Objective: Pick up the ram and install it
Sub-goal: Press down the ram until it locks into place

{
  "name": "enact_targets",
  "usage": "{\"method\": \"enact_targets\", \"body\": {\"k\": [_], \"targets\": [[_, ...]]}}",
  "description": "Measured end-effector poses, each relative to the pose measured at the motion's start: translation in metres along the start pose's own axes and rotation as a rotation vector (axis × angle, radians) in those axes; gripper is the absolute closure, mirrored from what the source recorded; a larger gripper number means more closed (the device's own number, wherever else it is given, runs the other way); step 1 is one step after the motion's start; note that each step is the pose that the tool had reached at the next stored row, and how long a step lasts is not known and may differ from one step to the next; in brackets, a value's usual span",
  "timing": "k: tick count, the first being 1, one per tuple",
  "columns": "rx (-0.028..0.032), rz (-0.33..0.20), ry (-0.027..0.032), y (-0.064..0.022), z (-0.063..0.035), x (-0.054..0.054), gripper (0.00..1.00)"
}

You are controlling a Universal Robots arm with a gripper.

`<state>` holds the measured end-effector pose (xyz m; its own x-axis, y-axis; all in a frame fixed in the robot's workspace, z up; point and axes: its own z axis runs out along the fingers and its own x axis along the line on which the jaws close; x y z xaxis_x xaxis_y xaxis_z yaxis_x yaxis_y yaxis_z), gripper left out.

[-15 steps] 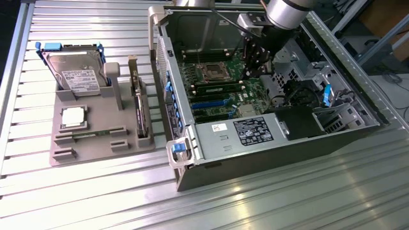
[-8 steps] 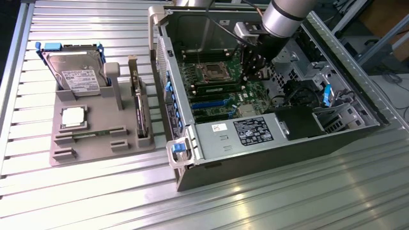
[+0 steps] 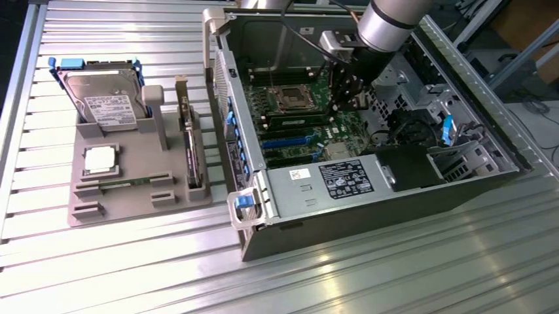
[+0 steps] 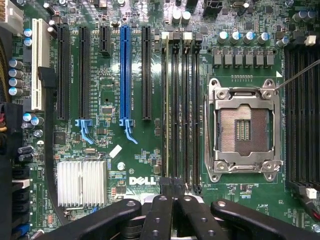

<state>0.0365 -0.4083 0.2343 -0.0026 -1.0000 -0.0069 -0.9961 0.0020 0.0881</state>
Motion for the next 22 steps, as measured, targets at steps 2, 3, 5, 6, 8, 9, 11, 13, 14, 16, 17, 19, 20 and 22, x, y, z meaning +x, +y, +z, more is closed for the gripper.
{"method": "enact_targets", "body": {"k": [2,3,5,6,8,9,11,13,14,16,17,19,20,22], "targets": [[0.0,0.0,-0.0008,-0.0002,0.0017,0.0,0.89],[-0.0003,0.0,0.0,-0.0003,0.0039,0.0,0.89],[-0.0001,0.0,-0.0013,-0.0005,0.0055,0.0,0.89],[0.0002,0.0,-0.0033,-0.0004,0.0041,0.0,0.89],[0.0,0.0,-0.0026,0.0004,-0.0042,0.0,0.89],[0.0002,-0.001,-0.0028,0.0005,-0.0051,0.0,0.89],[0.0002,-0.001,-0.0024,0.0076,-0.0047,0.0,0.89],[0.0004,-0.002,-0.0026,0.0212,-0.0033,0.0,0.89],[0.0005,-0.002,-0.0026,0.0262,-0.0028,0.0,0.89],[0.0006,-0.002,-0.0023,0.0428,-0.0008,0.0,0.89],[0.0007,-0.001,-0.0024,0.0481,0.0,0.0,0.89],[0.001,-0.002,-0.0024,0.0623,0.0022,0.0,0.89],[0.0012,-0.001,-0.0026,0.0698,0.0035,0.0,0.89],[0.0016,-0.002,-0.0022,0.0915,0.0069,0.0,0.89]]}}
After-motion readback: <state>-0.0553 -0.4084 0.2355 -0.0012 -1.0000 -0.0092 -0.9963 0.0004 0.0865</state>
